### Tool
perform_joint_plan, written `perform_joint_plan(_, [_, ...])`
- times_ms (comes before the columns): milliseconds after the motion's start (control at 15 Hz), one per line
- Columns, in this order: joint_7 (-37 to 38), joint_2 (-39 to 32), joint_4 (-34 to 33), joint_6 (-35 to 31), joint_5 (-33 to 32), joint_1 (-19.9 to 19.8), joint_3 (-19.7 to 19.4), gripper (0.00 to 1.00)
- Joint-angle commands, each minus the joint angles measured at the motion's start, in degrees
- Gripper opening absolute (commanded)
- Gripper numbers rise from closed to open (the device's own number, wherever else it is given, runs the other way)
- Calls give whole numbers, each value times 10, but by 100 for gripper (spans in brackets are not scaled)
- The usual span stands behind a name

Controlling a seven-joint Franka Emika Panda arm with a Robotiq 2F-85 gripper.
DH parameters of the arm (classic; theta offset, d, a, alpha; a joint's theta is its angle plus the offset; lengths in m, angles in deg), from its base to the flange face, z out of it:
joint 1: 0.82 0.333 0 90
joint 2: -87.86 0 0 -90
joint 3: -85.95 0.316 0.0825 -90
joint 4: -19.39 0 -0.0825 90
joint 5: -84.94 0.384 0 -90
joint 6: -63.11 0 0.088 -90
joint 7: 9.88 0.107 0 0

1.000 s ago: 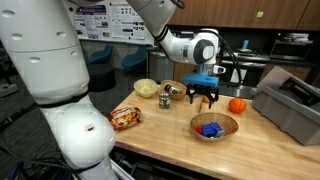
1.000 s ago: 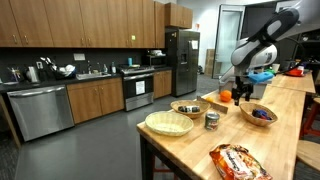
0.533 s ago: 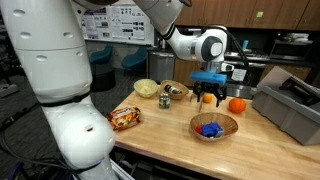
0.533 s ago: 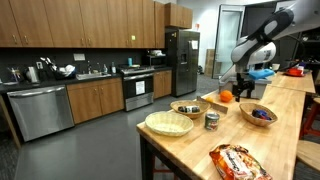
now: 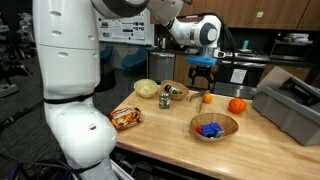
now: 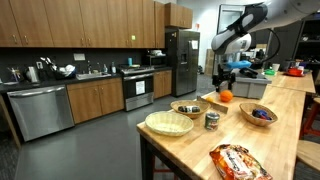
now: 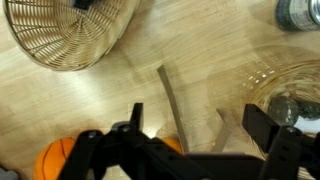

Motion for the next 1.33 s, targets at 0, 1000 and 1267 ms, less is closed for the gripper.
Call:
perform_joint_plan(0, [29, -39, -61, 48, 26, 2, 7, 100])
perform_joint_plan(1000, [140, -19, 21, 76, 69, -16, -11, 100])
perform_joint_plan(1267, [160, -13, 48, 52, 97, -19, -17, 100])
